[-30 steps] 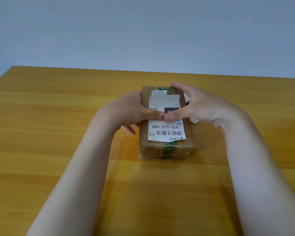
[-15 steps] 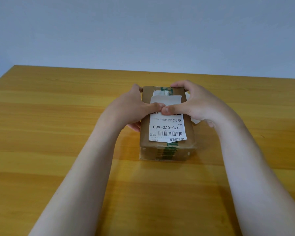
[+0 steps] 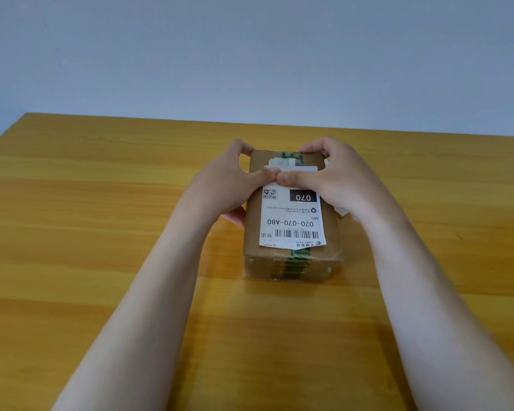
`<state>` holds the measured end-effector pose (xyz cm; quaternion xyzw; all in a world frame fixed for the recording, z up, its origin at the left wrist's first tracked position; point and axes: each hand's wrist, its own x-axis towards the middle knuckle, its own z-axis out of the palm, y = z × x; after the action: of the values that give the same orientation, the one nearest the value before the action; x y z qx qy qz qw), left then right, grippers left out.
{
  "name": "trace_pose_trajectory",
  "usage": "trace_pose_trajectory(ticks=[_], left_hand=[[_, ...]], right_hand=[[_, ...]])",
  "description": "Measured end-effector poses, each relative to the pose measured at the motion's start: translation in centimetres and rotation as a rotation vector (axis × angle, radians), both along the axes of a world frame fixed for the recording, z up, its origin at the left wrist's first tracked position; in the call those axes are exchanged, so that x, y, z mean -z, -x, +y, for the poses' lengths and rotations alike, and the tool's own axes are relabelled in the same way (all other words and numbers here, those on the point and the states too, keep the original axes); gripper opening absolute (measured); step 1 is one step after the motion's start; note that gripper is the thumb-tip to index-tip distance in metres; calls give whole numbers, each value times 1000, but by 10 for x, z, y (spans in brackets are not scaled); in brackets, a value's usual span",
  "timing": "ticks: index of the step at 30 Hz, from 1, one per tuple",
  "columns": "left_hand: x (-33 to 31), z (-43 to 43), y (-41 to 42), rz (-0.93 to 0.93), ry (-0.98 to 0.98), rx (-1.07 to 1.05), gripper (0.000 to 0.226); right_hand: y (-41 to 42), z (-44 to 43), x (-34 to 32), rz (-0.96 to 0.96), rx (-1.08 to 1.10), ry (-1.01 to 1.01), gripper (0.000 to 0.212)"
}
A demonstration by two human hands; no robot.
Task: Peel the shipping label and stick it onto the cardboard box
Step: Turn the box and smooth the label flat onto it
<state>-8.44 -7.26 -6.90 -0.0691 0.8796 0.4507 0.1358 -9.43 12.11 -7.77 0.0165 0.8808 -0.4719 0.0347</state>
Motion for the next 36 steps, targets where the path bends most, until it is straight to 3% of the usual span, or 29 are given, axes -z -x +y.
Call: trace_pose_trajectory(ticks=[19, 25, 30, 33, 36], left_hand=[[0, 4, -1, 65, 123, 33, 29], [-2, 6, -5, 151, 205, 13, 27], [-1, -3, 1, 182, 127, -24, 69], [-5, -6, 0, 42, -16, 42, 96], [-5, -9, 0, -12, -41, 104, 113]], right_hand=[[-1, -1, 0, -4, 44, -120, 59], [0, -2, 2, 50, 47, -29, 30], [1, -3, -2, -47, -61, 239, 69], [-1, 5, -3, -153, -218, 258, 103], [0, 9, -1, -233, -292, 216, 140]])
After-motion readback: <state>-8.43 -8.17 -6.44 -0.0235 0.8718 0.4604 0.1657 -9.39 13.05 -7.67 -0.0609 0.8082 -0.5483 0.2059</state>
